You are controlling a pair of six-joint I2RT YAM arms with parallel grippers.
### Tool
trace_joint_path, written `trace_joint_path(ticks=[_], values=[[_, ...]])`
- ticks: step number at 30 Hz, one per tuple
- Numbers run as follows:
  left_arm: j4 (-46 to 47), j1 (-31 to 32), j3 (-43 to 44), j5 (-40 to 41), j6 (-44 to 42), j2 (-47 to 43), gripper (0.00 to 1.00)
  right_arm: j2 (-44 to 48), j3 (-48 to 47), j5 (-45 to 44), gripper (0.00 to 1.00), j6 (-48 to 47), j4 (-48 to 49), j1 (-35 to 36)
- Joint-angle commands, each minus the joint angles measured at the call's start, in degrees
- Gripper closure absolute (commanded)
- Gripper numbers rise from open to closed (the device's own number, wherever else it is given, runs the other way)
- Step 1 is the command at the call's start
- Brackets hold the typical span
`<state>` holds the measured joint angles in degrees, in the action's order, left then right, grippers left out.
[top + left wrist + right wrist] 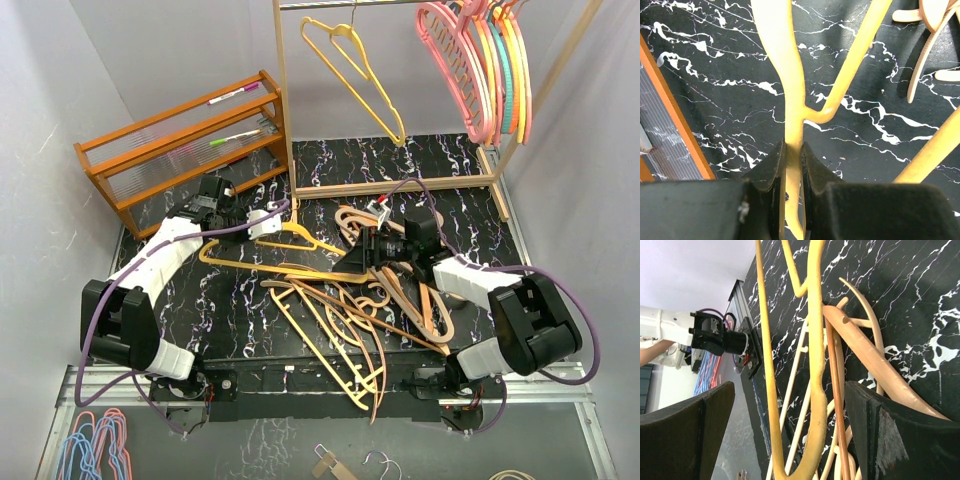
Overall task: Organize the hangers
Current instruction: Pick up the hanger at the center of the board.
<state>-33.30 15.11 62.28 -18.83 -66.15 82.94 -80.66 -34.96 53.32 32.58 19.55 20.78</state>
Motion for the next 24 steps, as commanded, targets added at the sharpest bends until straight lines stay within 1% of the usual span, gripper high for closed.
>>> trace_joint_path(ticks=[1, 2, 3, 4, 6, 7, 8, 9, 10, 12, 13, 14, 15, 16, 18, 21, 24], values=[[-0.89, -0.16, 2.49, -1.38, 1.11, -0.67, 1.0, -1.01, -0.52, 1.89, 0.09, 1.26, 5.6, 0.68], [-0.81, -0.15, 2.45, -1.28, 1.11, -0.67, 1.0, -1.41, -0.59, 2.33, 0.16, 1.85, 6.64, 0.73], [-0.73, -0.13, 2.41, -1.17, 1.15, -0.67, 1.0, -1.75, -0.73, 2.54, 0.27, 2.66, 7.65, 0.67], [-0.74, -0.1, 2.41, -1.13, 1.12, -0.67, 1.0, -1.92, -0.8, 2.24, 0.4, 3.5, 8.59, 0.73], [-0.62, -0.15, 2.56, -1.12, 1.58, -0.67, 1.0, -2.12, -0.73, 1.78, 0.74, 5.17, 10.94, 0.7], [-0.18, -0.17, 2.62, -1.08, 2.05, -0.67, 1.0, -1.9, -0.79, 0.92, 0.88, 5.69, 11.47, 0.68], [0.35, -0.15, 2.83, -0.82, 3.03, -0.65, 1.0, -1.51, -0.56, -0.44, 0.92, 5.79, 11.6, 0.75], [0.74, -0.15, 3.15, -0.61, 4.24, -0.6, 1.0, -0.84, -0.19, -1.56, 0.92, 5.78, 11.94, 0.77], [0.85, -0.15, 3.64, -0.29, 5.39, -0.56, 0.9, 0.05, 0.29, -2.54, 0.92, 5.56, 12.29, 0.86], [-0.16, -0.16, 5.51, 0.01, 8.52, -0.52, 0.62, 2.05, 0.93, -4.57, 0.92, 4.31, 11.0, 0.88], [-1.51, -0.1, 7.28, -0.07, 10.46, -0.42, 0.36, 3.04, 1.1, -5.16, 0.92, 3.31, 9.9, 0.93], [-3.51, -0.16, 9.46, -0.85, 12.57, -0.22, 0.07, 3.92, 1.16, -5.54, 0.92, 2.25, 8.48, 0.86], [-6.45, -0.15, 12.55, -1.98, 14.6, 0.14, 0.03, 4.86, 1.31, -5.86, 0.92, 1.18, 7.08, 0.97], [-9.9, -0.13, 15.8, -3.73, 16.5, 0.72, 0.03, 5.85, 1.46, -6.08, 0.92, -0.24, 5.57, 1.08], [-17.69, -0.28, 25.58, -9.34, 20.53, 2.17, 0.03, 8.17, 1.76, -6.62, 0.92, -3.41, 2.6, 1.73], [-26.36, -3.2, 36.78, -23.23, 24.68, 5.21, 0.03, 11.62, 2.35, -7.2, 0.92, -7.18, -1.1, 3.07], [-30.38, -7.77, 43.48, -37.79, 26.41, 8.81, 0.03, 14.41, 3.38, -6.12, 0.92, -8.3, -2.23, 3.6]])
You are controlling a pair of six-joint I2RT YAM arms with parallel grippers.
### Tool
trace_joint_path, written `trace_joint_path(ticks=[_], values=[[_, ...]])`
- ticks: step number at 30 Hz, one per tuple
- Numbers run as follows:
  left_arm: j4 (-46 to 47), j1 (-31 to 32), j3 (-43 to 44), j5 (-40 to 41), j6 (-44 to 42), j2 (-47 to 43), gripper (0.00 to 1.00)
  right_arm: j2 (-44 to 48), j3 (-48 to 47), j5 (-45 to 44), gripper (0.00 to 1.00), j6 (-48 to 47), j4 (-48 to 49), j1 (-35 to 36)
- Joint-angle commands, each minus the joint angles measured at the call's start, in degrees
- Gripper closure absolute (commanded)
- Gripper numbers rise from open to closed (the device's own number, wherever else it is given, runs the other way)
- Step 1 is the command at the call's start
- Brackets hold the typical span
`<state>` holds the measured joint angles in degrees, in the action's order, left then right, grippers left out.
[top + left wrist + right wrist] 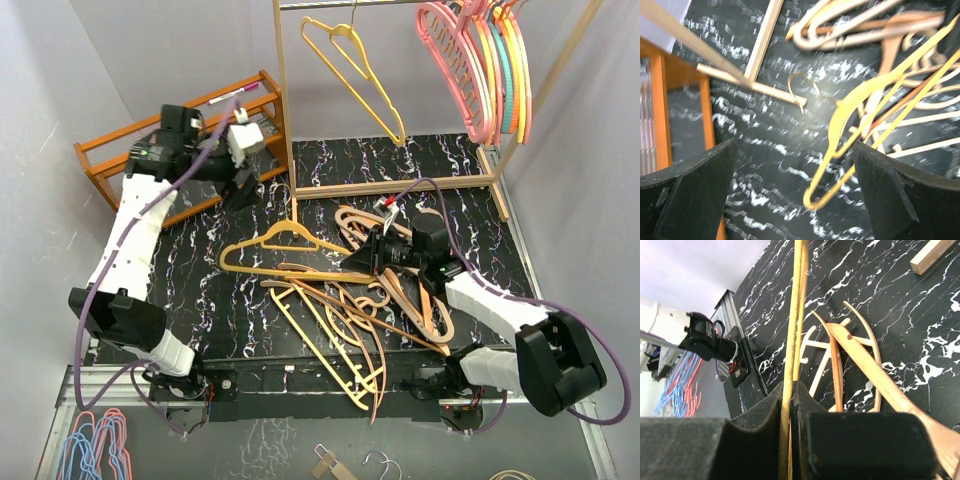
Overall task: Organize the hangers
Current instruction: Pick up the hanger at the center of the board.
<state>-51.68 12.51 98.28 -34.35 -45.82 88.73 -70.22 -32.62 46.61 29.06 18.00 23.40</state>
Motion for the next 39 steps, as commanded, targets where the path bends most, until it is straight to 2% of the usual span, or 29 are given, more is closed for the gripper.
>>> trace_joint_path(ticks=[1, 3, 6, 9, 16, 21, 30, 32, 35, 39], values=[[-13.06, -6.53, 8.7, -26.48, 6.39, 4.56, 0.03, 5.06, 1.37, 0.93, 0.92, -4.95, -0.88, 1.13], [-18.02, -7.62, 11.58, -32.76, 4.44, 8.81, 0.03, 6.24, 1.45, 0.88, 0.92, -5.12, -1.5, 1.37], [-30.25, -7.68, 18.07, -39.84, -2.71, 17.16, 0.03, 6.94, 1.05, 1.0, 0.92, -5.24, -2.23, 1.58], [-30.59, -7.81, 18.16, -42.55, -2.15, 19.62, 0.03, 7.21, 0.69, 0.87, 0.92, -5.44, -2.85, 1.81], [-30.5, -7.71, 18.76, -39.12, -4.61, 21.31, 0.03, 7.75, -0.68, 1.25, 0.92, -5.33, -3.37, 2.0], [-30.5, -7.6, 18.5, -39.71, -5.1, 22.31, 0.03, 6.94, -1.48, 1.32, 0.92, -5.28, -3.5, 2.24], [-30.5, -7.46, 16.85, -40.53, -8.45, 24.07, 0.11, 6.67, -2.42, 1.48, 0.92, -4.63, -3.35, 2.51], [-30.5, -7.12, 17.12, -40.33, -8.81, 24.6, 0.17, 6.69, -2.58, 1.49, 0.92, -4.56, -3.41, 2.6], [-30.5, -6.53, 17.7, -40.41, -9.2, 25.32, 0.32, 6.52, -2.77, 1.5, 0.92, -4.28, -3.29, 2.78], [-30.45, -5.57, 18.47, -40.12, -9.81, 26.39, 0.37, 6.41, -3.07, 1.76, 0.92, -3.77, -3.02, 3.1]])
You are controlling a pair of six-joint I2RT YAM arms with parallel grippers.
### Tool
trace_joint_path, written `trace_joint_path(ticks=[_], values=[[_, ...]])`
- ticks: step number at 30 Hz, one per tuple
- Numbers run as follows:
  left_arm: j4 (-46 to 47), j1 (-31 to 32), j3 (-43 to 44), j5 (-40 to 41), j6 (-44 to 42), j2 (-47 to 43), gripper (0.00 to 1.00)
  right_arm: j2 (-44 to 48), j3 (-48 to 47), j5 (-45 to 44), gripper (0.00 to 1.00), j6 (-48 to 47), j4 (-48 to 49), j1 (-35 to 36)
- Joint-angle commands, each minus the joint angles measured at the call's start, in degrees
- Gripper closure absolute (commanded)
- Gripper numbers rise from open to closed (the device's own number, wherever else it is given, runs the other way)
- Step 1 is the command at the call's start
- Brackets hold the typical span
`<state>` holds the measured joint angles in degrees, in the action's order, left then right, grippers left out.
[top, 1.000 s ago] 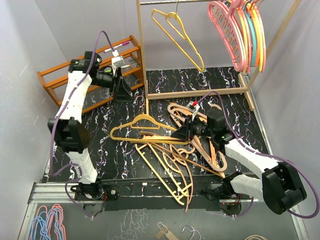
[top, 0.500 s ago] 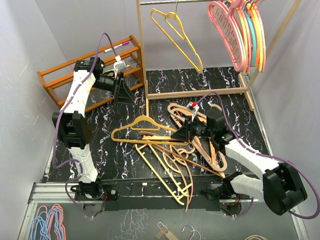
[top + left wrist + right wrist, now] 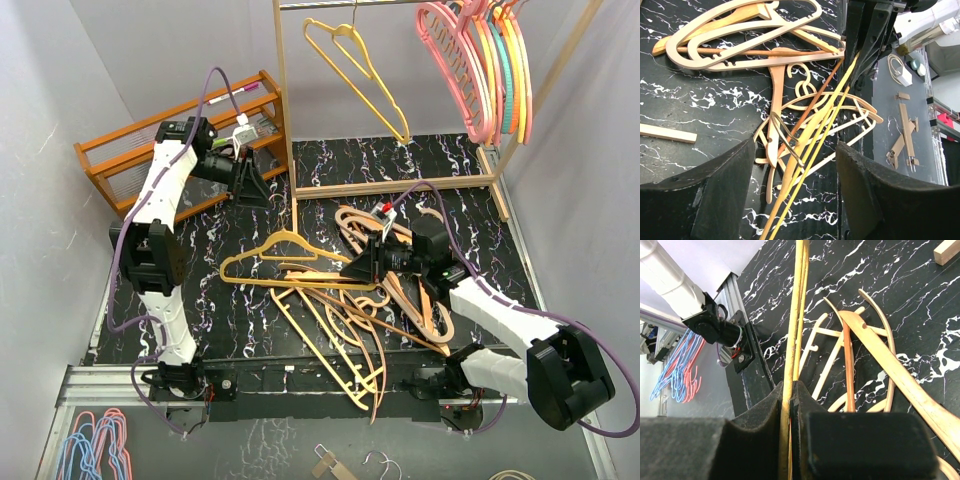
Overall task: Organize the hangers
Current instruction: Pick up the hanger at the center of the board.
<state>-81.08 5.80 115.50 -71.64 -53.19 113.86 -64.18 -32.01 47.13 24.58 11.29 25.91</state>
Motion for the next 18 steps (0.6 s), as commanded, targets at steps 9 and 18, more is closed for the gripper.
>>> trace_joint_path(ticks=[9, 18], values=[[-1.19, 2.81, 0.45, -1.26, -5.11, 1.67, 0.72, 0.81, -4.5, 1.83, 0.92, 1.0, 3.76, 0.72], [-1.2, 2.37, -12.07, -4.46, -30.97, -8.85, 1.0, -0.31, -2.97, 7.78, 0.92, 1.99, 6.61, 0.66]])
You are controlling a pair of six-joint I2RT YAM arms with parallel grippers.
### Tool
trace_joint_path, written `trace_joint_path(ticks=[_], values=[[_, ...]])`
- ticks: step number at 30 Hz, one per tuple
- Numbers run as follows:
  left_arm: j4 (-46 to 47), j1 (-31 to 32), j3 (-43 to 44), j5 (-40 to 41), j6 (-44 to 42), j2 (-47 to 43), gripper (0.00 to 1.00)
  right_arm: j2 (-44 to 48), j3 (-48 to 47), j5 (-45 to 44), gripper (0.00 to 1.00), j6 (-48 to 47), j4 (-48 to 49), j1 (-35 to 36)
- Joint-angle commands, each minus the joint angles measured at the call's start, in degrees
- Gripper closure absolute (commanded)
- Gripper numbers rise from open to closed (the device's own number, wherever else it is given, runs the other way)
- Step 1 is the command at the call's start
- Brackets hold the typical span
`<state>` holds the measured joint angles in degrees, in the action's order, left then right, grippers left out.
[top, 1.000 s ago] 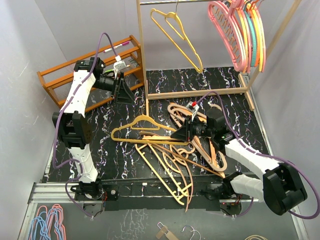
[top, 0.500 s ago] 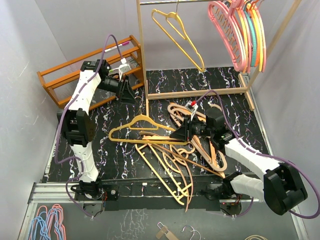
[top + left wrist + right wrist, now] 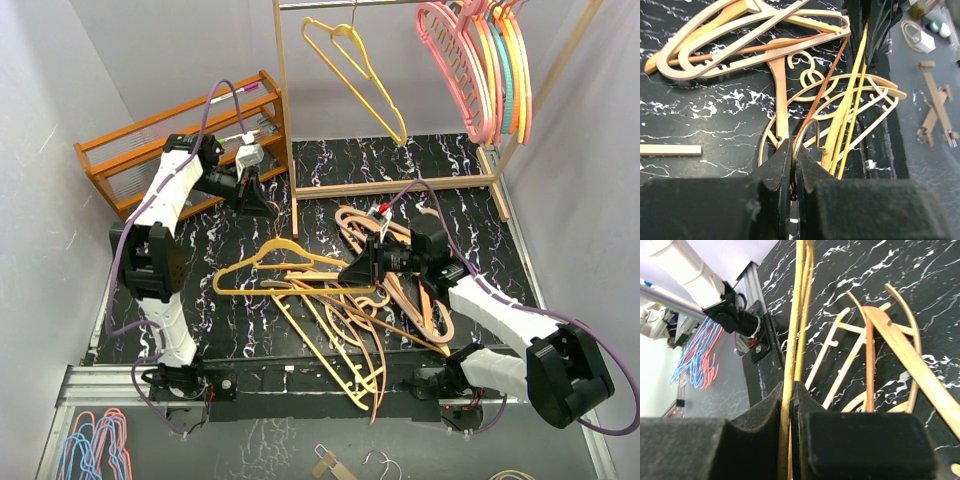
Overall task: Organize the hangers
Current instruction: Pick up the hanger at the center of the board.
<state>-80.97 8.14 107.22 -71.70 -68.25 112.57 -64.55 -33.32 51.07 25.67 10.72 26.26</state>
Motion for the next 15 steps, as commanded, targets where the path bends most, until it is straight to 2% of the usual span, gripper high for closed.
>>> trace_joint_path(ticks=[1, 4, 5, 7, 8, 10, 15], values=[[-1.26, 0.03, -3.75, -4.72, -16.41, -7.69, 1.0, 0.12, -1.44, 3.98, 0.92, 0.95, 7.35, 0.33], [-1.22, 0.12, -1.04, -4.8, -14.16, -5.92, 1.0, 0.65, -0.66, 3.66, 0.92, 1.13, 7.96, 0.31], [-1.14, 0.12, 0.43, -3.93, -12.41, -4.96, 0.87, 0.8, -0.5, 3.3, 0.92, 1.14, 7.96, 0.32], [-1.21, 0.12, 3.92, -2.2, -6.77, -2.73, 0.24, 1.04, -0.29, 2.02, 0.92, 0.8, 7.51, 0.34], [-1.25, 0.13, 5.37, -1.03, -4.18, -1.99, 0.05, 1.2, -0.52, 0.95, 0.92, 0.29, 6.63, 0.34], [-1.25, 0.11, 6.44, 2.14, -1.95, -2.3, 0.03, 1.71, -1.27, -2.16, 0.92, -1.49, 3.52, 0.36], [0.41, -0.04, -0.64, 13.4, -7.95, -10.76, 0.03, 5.17, -5.65, -13.99, 0.92, -7.44, -7.89, 0.29]])
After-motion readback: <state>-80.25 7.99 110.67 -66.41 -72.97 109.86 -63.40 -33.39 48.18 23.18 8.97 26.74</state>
